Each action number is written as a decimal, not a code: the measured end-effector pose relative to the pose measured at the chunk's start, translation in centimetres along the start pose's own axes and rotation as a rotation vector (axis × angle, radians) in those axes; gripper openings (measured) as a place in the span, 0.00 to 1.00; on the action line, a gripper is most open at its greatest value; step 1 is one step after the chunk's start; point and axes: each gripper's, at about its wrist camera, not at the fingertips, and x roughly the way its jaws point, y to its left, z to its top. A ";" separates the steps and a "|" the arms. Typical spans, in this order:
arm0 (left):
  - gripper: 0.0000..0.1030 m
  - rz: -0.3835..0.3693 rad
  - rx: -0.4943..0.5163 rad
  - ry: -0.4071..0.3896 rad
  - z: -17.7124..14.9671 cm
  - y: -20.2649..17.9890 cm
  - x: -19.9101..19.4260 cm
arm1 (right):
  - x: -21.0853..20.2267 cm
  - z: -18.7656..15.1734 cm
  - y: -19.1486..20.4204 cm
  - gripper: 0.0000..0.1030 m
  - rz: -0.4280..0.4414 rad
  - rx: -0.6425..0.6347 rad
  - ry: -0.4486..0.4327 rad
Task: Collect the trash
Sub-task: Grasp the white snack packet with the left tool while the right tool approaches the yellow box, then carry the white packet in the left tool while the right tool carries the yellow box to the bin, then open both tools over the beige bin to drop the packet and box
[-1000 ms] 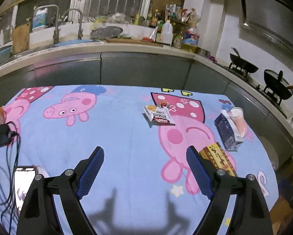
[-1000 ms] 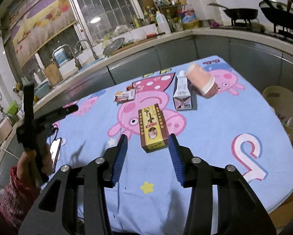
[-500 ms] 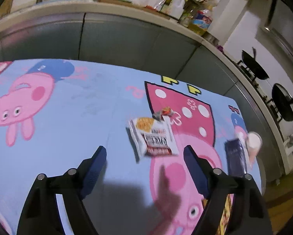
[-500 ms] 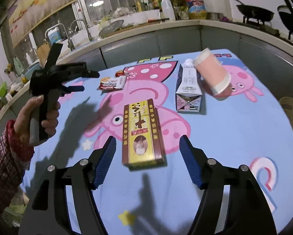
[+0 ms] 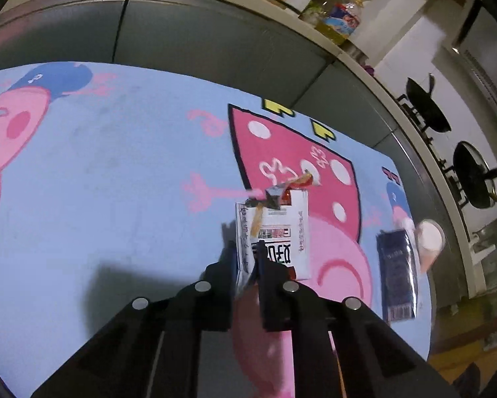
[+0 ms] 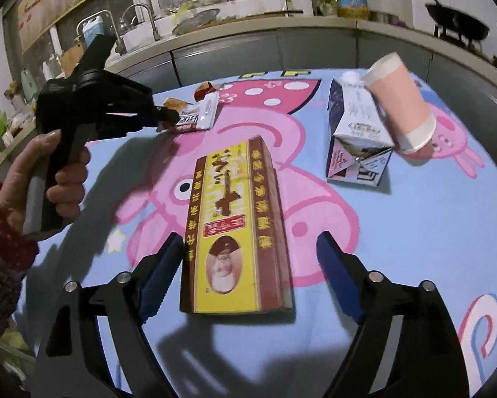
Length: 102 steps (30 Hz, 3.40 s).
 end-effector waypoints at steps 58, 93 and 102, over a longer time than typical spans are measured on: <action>0.10 -0.122 0.382 0.130 -15.8 -16.5 -3.2 | -10.4 -10.5 -10.7 0.56 -0.220 0.177 -0.113; 0.10 -0.233 0.750 0.192 -13.7 -44.5 9.8 | -17.3 -8.5 -34.9 0.56 -0.368 0.622 -0.251; 0.47 -0.181 0.771 0.206 -14.3 -47.1 14.4 | -14.2 -5.6 -38.1 0.65 -0.347 0.618 -0.201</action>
